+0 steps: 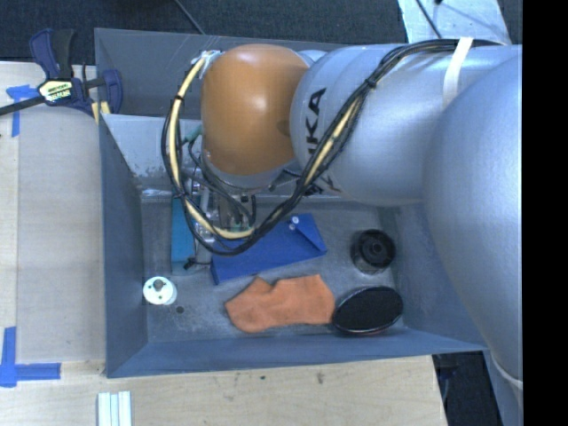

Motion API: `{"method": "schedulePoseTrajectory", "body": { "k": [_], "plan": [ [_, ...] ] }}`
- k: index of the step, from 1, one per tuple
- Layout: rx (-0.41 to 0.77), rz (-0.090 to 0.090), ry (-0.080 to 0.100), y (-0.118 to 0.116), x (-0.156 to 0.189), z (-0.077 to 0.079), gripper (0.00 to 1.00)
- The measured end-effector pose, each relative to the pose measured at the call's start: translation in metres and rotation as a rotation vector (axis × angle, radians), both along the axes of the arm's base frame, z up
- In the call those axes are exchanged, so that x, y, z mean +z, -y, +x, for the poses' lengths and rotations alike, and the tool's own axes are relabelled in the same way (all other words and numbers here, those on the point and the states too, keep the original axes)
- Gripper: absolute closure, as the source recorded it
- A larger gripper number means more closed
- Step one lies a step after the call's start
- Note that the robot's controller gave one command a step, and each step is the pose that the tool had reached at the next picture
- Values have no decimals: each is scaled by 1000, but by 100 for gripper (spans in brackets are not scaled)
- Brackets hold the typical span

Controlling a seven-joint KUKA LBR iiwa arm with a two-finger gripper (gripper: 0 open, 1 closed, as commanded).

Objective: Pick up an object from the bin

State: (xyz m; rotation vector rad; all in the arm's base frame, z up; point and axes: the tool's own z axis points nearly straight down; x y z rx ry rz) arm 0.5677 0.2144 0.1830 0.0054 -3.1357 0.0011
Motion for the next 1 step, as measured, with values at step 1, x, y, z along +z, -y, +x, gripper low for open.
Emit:
{"method": "schedulePoseTrajectory", "body": {
  "k": [1],
  "plan": [
    [-3, 2, 8, 1, 5, 2, 0]
  ]
}}
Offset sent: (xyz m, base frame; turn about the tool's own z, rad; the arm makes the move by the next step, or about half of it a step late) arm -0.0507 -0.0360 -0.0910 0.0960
